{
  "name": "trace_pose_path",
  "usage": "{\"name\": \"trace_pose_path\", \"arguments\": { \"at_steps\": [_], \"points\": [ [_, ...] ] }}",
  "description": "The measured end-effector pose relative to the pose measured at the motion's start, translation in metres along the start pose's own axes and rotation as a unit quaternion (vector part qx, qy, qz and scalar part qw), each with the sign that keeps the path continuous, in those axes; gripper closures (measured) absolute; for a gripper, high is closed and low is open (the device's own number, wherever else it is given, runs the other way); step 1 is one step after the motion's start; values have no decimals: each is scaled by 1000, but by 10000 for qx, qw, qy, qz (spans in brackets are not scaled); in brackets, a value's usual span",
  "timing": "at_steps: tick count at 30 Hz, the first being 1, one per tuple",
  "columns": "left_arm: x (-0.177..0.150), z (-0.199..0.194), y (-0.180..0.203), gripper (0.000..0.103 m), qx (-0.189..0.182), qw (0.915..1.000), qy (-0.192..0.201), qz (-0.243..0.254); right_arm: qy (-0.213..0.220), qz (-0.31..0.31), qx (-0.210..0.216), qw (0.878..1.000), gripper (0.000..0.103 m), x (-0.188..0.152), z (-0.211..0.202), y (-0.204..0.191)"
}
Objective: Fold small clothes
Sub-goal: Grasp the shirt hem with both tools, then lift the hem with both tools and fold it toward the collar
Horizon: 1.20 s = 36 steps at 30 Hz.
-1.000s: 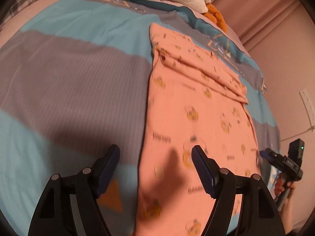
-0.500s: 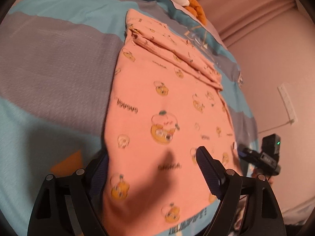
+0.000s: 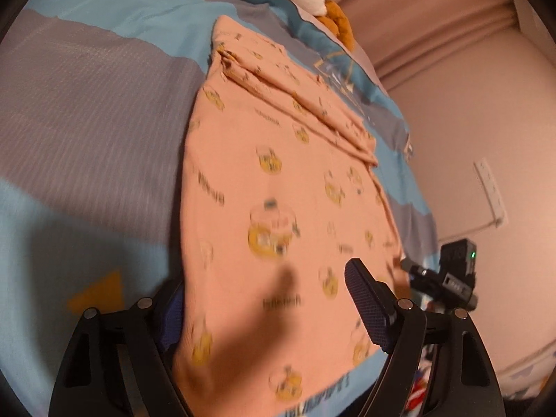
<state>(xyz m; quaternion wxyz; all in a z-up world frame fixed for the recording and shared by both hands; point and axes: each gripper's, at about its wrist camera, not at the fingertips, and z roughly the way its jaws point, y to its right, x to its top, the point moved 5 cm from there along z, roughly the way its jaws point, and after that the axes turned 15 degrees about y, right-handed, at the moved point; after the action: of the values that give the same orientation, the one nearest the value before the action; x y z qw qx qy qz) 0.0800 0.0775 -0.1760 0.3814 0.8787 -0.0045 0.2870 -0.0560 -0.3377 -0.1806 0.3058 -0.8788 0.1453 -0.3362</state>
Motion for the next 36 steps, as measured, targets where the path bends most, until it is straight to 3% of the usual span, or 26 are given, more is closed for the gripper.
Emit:
{"name": "trace_pose_path", "arguments": {
  "at_steps": [5,10,12,13,15,17,22,29,36],
  "points": [
    [-17,-14,3,23,-11,10000,10,60,-122,-36,83,9999,53,-24,-13,-5],
    [-16,-12,-6,39,100,9999,84,-93,-101,11,45,9999,59,-31,-13,-3],
    [-13,-11,-12,57,180,9996,131,-199,-78,112,40,9999,65,-30,-13,0],
    [-13,-11,-15,63,222,9993,152,-263,-68,120,12,9999,71,-30,-12,1],
    [-13,-14,-25,86,356,9983,171,-425,-47,61,-107,9999,84,-30,-15,5],
    [-14,-17,-34,97,429,9971,186,-600,-21,72,-186,9998,95,-30,-17,10],
    [-13,-27,-35,100,322,9958,316,-799,91,257,59,9996,97,-30,-25,11],
    [6,-36,-17,100,-417,9909,605,-1130,528,599,795,9936,97,-14,-39,-2],
    [33,-37,3,100,-887,9861,773,-1174,848,776,1370,9839,97,11,-46,-21]
  ]
}}
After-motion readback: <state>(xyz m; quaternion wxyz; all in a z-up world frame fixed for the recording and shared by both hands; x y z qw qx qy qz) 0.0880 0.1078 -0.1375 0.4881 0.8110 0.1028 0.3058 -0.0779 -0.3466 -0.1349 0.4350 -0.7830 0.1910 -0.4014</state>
